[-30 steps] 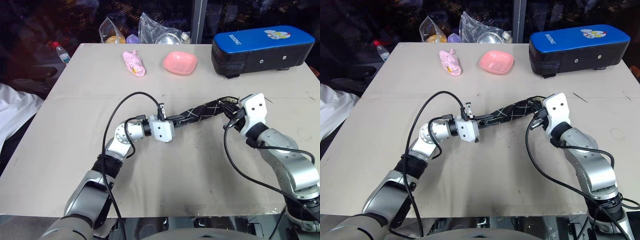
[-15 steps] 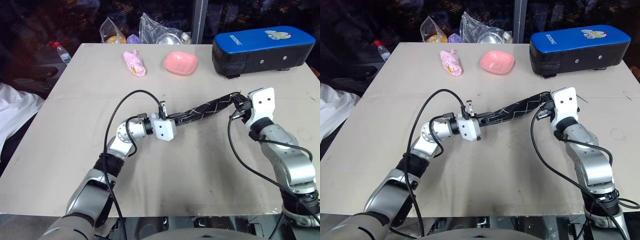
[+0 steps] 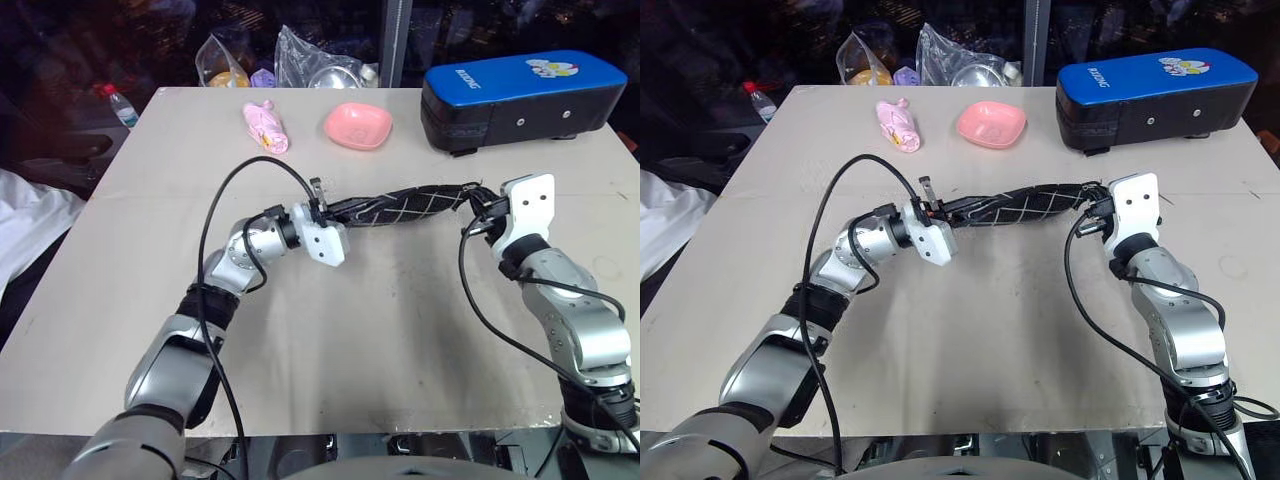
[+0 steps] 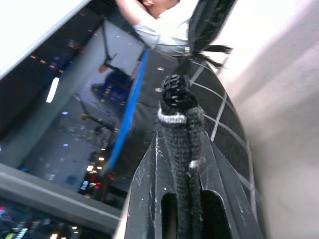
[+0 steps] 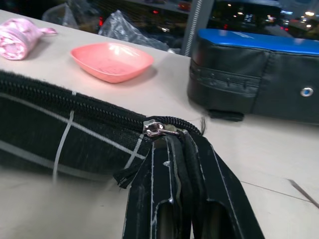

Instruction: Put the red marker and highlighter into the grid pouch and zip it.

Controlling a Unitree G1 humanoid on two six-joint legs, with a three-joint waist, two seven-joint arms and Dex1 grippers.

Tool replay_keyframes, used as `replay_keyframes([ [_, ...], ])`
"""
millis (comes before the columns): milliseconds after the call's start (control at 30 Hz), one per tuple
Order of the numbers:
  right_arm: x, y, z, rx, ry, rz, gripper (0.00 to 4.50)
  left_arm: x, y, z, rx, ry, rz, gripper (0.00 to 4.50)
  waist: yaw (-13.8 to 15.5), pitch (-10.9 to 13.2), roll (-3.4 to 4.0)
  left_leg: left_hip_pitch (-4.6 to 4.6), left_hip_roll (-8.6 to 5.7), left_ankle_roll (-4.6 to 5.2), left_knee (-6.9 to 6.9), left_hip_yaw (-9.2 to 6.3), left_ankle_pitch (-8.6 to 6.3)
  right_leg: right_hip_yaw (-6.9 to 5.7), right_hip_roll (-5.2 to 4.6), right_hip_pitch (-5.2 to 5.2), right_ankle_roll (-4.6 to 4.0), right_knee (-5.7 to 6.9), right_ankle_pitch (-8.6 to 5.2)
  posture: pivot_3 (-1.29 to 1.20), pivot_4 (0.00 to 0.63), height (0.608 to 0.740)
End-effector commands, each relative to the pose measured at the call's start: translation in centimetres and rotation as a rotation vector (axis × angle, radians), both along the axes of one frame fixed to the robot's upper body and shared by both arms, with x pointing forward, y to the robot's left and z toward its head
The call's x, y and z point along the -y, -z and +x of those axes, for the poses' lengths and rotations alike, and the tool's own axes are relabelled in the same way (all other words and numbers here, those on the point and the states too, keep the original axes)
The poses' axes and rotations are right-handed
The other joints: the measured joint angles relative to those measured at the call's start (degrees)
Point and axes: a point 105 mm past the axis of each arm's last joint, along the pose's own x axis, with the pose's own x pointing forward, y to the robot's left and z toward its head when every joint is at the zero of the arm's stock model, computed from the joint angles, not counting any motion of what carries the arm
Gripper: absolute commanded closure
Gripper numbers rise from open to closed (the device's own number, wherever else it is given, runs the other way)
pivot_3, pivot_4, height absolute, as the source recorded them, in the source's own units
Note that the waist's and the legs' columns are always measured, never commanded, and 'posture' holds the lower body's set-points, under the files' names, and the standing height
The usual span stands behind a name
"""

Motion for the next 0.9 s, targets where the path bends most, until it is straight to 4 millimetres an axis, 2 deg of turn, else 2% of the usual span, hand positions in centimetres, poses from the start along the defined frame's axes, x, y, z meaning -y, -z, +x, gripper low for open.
replay_keyframes([
  [33,1.7,-2.3,-0.3,0.089,0.027,0.012,3.06,-1.9,-1.1,-0.1,0.009,-0.021,-0.055,3.06,0.0,0.0,0.00,0.00,0.00,0.00,0.00,0.00,0.00,0.00,0.00,0.00,0.00,-0.01,0.00,0.00,0.150,0.737],
  [233,2.0,-1.9,-0.9,0.062,-0.073,-0.006,0.22,-3.6,2.4,-1.7,-0.220,0.003,-0.031,0.30,-0.1,0.0,0.01,0.01,0.03,0.00,0.00,0.03,0.00,0.01,-0.01,0.00,0.00,0.00,0.00,0.00,0.150,0.737],
  [267,2.2,-1.4,-1.1,0.044,-0.099,-0.016,0.03,-4.0,3.2,-2.0,-0.293,0.000,-0.042,0.07,-0.1,0.0,0.01,0.01,0.05,0.00,0.00,0.03,0.00,0.01,-0.01,0.00,0.00,-0.01,0.00,0.00,0.150,0.737],
  [333,3.2,0.3,-1.8,-0.038,-0.166,-0.015,0.03,-5.5,4.9,-2.9,-0.517,-0.033,-0.121,0.07,-0.1,0.0,0.01,0.01,0.21,0.00,-0.02,0.04,0.00,0.01,-0.01,0.00,0.00,-0.05,0.00,0.00,0.150,0.737],
  [400,3.8,1.6,-2.7,-0.102,-0.244,-0.024,0.03,-6.4,6.0,-4.1,-0.685,-0.049,-0.170,0.07,-0.1,0.0,0.02,0.02,0.28,0.01,-0.06,0.06,-0.01,0.00,-0.02,0.00,0.01,-0.06,-0.01,0.00,0.150,0.737],
  [500,5.7,3.8,-4.0,-0.182,-0.317,-0.074,0.03,-7.5,7.4,-5.6,-0.904,-0.110,-0.258,0.07,0.0,0.0,0.02,0.04,0.29,0.02,-0.02,0.03,-0.02,-0.01,-0.01,0.01,0.00,0.01,-0.01,0.00,0.150,0.737],
  [667,8.3,6.4,-5.3,-0.233,-0.419,-0.163,0.03,-7.9,8.0,-6.8,-0.998,-0.239,-0.343,0.07,0.0,0.0,0.02,0.16,0.28,0.07,-0.01,0.01,-0.05,0.02,0.00,0.12,0.00,-0.01,-0.01,0.00,0.150,0.737],
  [733,9.0,6.8,-5.6,-0.234,-0.455,-0.104,0.03,-8.2,8.3,-6.9,-1.007,-0.299,-0.371,0.07,0.0,0.0,0.02,0.18,0.27,0.06,-0.01,0.01,-0.04,0.02,0.01,0.15,-0.01,-0.01,-0.01,0.00,0.150,0.737],
  [900,10.6,8.2,-5.6,-0.277,-0.537,-0.115,0.03,-7.9,8.7,-8.3,-1.039,-0.329,-0.403,0.07,0.0,0.0,0.03,0.21,0.28,0.04,-0.01,0.06,-0.03,0.09,0.03,0.15,-0.01,-0.03,0.00,0.00,0.150,0.737],
])
